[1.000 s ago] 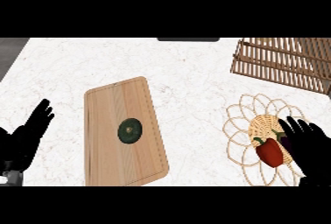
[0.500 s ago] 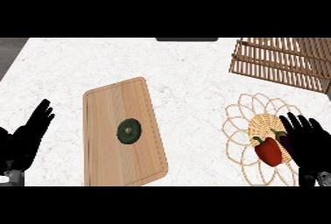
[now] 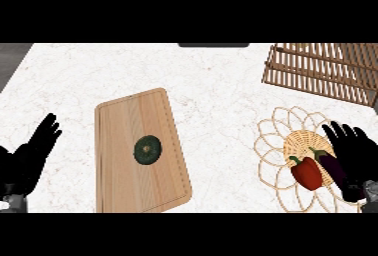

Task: Pick the eggplant from the placemat and place it in the tiered shelf

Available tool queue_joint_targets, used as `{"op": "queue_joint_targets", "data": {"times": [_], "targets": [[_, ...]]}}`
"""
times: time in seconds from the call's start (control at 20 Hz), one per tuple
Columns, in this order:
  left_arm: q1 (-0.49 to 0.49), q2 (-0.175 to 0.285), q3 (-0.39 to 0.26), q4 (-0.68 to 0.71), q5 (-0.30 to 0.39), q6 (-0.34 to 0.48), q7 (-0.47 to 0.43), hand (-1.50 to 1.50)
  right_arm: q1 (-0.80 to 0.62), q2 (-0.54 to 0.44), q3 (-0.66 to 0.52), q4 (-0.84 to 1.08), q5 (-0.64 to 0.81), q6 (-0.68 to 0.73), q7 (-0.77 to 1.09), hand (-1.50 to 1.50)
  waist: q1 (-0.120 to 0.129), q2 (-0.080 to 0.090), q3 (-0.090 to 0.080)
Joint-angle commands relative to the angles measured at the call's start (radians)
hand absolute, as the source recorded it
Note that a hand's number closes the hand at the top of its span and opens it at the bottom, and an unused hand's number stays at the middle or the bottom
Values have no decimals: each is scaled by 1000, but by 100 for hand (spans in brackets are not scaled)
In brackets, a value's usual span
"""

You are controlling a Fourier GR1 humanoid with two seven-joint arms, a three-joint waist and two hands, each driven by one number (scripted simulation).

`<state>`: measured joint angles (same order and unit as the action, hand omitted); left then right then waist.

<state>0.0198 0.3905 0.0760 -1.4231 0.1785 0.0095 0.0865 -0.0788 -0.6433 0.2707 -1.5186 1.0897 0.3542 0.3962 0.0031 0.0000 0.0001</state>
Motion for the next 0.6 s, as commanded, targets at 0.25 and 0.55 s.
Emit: {"op": "queue_joint_targets", "data": {"times": [0.25,0.55], "targets": [[-13,-20,63,20,-21,-59,7,0,-37,92,-57,136,111,-46,-87,-150,0,0,0],[-21,-44,50,-51,-46,-27,87,0,-6,109,-83,231,122,-111,-148,150,0,0,1]]}}
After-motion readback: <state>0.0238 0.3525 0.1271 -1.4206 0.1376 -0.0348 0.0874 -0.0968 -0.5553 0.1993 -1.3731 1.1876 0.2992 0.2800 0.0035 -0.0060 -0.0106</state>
